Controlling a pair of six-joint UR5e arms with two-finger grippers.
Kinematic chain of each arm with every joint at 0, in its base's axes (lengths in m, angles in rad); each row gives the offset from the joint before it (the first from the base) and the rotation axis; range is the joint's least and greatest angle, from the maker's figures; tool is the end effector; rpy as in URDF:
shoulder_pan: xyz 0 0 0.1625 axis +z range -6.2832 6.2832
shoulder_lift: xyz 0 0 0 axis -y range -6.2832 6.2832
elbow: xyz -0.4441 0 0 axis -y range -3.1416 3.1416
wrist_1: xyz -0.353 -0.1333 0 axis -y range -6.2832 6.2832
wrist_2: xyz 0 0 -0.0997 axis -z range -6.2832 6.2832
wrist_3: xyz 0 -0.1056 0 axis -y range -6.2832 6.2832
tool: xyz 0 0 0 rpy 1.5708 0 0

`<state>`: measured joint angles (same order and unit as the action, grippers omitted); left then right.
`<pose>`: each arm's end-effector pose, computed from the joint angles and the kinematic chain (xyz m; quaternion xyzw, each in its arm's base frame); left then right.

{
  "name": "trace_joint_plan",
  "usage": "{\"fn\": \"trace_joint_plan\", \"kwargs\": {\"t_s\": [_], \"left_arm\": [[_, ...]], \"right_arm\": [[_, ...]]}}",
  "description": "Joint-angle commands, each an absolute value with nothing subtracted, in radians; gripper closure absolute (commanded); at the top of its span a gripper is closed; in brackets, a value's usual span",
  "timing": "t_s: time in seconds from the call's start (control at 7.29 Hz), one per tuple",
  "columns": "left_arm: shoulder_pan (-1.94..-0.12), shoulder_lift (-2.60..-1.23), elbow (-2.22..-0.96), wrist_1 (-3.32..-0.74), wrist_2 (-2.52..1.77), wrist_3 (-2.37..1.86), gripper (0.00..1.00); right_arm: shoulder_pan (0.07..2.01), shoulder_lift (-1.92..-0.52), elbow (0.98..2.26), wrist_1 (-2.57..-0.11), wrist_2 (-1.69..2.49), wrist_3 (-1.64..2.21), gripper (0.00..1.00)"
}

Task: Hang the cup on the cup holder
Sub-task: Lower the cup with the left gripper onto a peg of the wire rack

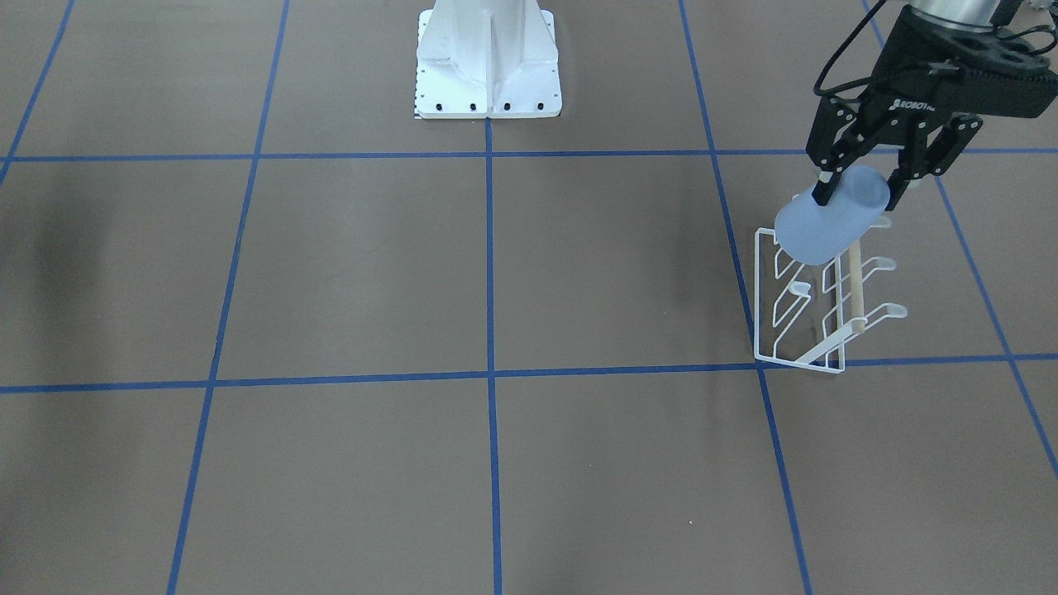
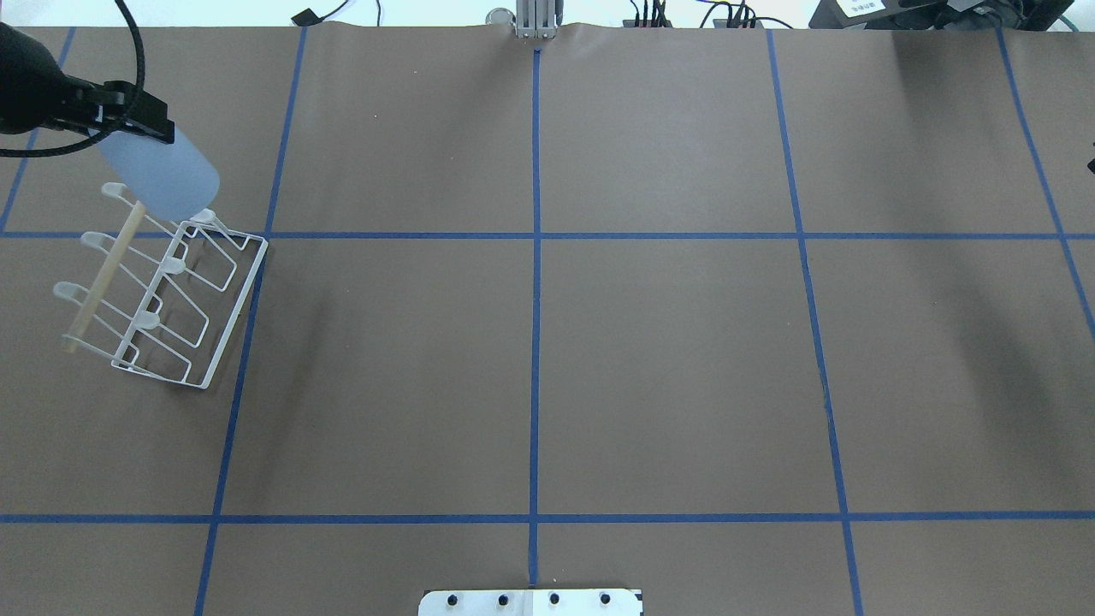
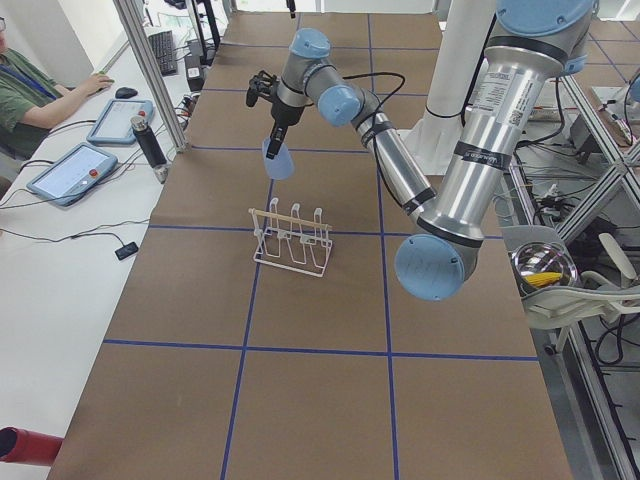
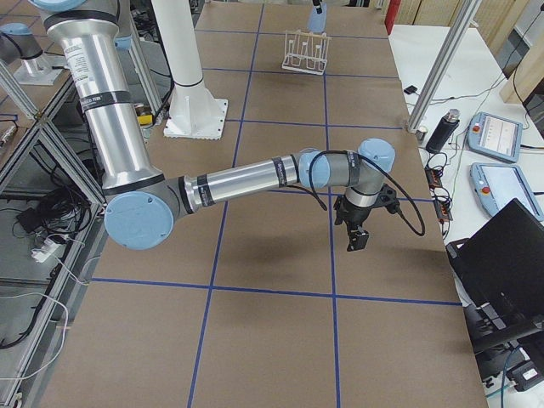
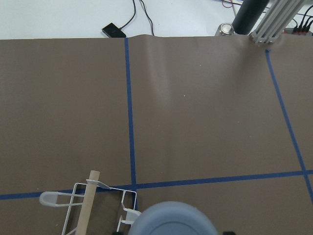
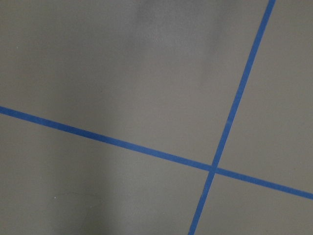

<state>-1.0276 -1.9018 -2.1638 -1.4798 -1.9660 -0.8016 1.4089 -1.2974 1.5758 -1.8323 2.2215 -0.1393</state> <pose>0.1772 -0.4727 0.2926 0.1985 0.3875 -0.0368 0.8995 -0.0219 -0.5643 0.5754 0.0044 -0.3197 -0.1448 0.9364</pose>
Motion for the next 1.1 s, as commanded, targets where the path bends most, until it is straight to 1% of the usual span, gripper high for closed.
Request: {"fn": "trace_joint_plan", "kwargs": {"t_s": [0.0, 0.41, 0.96], "left_arm": [[-1.008, -1.937, -2.088, -1.485, -1.93, -0.799, 1.0], [-0.979, -1.941, -2.001, -1.525, -1.91, -0.798, 1.0], [-0.973, -1.913, -1.976, -1.552, -1.916, -0.799, 1.0]], "right_arm": [[1.408, -1.293, 1.58, -1.884, 2.223, -0.141, 0.0], [1.408, -1.292, 1.578, -1.884, 2.269, -0.127, 0.0], [1.408, -1.292, 1.58, -1.881, 2.267, -0.127, 0.0]]}}
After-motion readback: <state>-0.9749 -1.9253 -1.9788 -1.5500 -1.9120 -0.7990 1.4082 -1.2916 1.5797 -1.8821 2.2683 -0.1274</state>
